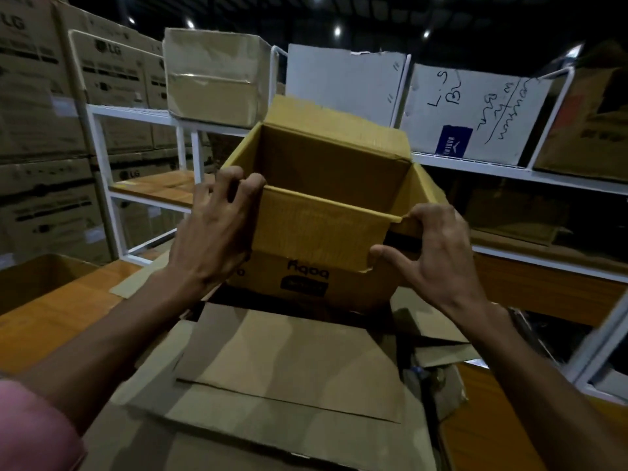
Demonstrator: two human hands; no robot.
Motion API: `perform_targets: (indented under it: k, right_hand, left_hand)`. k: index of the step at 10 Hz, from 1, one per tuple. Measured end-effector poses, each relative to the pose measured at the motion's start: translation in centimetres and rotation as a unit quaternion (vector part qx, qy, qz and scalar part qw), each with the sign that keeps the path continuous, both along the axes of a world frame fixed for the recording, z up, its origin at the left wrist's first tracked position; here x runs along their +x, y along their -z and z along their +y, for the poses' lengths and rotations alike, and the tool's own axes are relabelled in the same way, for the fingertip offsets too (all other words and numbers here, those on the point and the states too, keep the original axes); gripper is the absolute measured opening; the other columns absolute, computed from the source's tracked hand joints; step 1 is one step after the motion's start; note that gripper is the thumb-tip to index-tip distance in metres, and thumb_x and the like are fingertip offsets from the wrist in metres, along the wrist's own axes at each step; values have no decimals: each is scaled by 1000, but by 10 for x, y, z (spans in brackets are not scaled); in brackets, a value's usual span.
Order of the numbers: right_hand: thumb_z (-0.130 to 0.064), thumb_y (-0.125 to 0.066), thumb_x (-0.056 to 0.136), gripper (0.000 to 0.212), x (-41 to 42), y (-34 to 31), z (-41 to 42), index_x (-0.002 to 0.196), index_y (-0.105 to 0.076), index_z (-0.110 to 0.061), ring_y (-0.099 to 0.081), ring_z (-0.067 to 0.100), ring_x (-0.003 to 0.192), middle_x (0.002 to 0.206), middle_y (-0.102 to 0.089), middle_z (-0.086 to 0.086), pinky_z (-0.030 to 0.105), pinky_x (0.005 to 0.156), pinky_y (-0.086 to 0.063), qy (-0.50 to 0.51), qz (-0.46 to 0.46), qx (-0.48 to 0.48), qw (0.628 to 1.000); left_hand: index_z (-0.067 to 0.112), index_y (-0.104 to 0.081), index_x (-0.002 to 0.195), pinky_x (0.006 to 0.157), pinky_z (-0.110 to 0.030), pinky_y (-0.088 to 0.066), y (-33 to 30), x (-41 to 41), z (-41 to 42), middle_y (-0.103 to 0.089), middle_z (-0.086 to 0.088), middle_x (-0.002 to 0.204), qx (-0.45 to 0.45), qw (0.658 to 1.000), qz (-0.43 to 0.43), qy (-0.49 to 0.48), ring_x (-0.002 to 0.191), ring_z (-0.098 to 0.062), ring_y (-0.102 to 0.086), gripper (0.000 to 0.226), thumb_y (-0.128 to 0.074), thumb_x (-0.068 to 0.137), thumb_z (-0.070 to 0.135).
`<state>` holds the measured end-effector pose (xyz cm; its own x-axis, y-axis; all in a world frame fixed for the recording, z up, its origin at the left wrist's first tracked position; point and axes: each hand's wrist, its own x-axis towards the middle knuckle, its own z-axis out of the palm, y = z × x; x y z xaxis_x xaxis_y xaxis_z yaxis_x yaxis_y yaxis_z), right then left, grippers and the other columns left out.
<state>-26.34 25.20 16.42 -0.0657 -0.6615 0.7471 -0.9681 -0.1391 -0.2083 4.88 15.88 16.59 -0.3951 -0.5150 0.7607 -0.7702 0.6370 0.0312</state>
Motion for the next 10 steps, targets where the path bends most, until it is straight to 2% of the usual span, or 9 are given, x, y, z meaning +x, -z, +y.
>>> perform_targets:
  k: [1,2,3,4,5,6,8,9,10]
  right_hand:
    - [-82,-52,75,77,10,15,-4,122,-43,-21,-39,40,129,125,-45,7,62,99,-44,20,15,43,999]
    - [-81,-55,71,81,16,33,-4,123,-45,-19,-24,36,143,136,-46,9,58,111,-35,51,17,105,993]
    - [-76,-57,75,66,15,54,-2,115,-44,-25,-16,29,147,141,-45,7,56,113,-32,61,12,161,985]
    - [-68,-51,87,44,9,69,2,109,-42,-31,-18,27,146,135,-50,4,53,114,-31,65,17,213,975]
    - [-66,-47,91,45,10,81,10,119,-48,-32,-25,25,144,140,-50,1,50,113,-31,67,39,253,964]
    - [-63,-47,93,49,18,89,21,129,-51,-30,-33,22,139,141,-50,0,49,113,-32,62,16,273,960]
    - [-59,-51,94,44,22,98,41,126,-56,-29,-40,18,131,135,-54,-3,43,107,-37,64,-13,242,968]
    - [-58,-52,94,43,15,94,56,123,-58,-27,-43,18,128,132,-56,-2,41,103,-37,60,-15,210,976]
    - [-68,-40,88,58,3,83,67,124,-57,-26,-44,18,125,131,-56,-2,40,98,-37,44,-24,155,987]
  left_hand:
    - [24,-29,139,64,-60,-57,20,9,-4,-26,-16,142,32,999,-15,-24,119,-52,-40,100,-91,61,21]
    - [27,-24,142,68,-63,-56,42,13,-4,-23,-11,144,100,993,-48,-36,124,-49,-34,107,-92,59,26]
    - [31,-17,147,87,-74,-47,61,12,-3,-16,-6,148,188,974,-113,-60,139,-46,-15,112,-89,62,48]
    - [32,-5,154,104,-81,-20,74,5,6,2,0,158,340,910,-222,-86,150,-41,11,115,-81,71,54]
    - [30,-4,158,107,-82,-7,75,-1,16,4,2,165,391,886,-241,-64,152,-34,13,106,-69,80,60]
    - [32,-16,157,109,-80,-3,75,-6,20,-2,5,165,363,910,-199,-17,153,-27,9,93,-59,84,69]
    - [31,-39,145,112,-71,-18,92,-27,29,-29,2,158,259,960,-106,-7,150,-25,-14,62,-51,92,61]
    - [31,-42,143,114,-69,-18,94,-45,37,-32,2,157,225,970,-93,-2,151,-24,-12,58,-53,93,57]
    - [27,-47,141,113,-71,-20,93,-66,41,-36,-1,155,152,985,-74,27,151,-26,-12,57,-55,92,55]
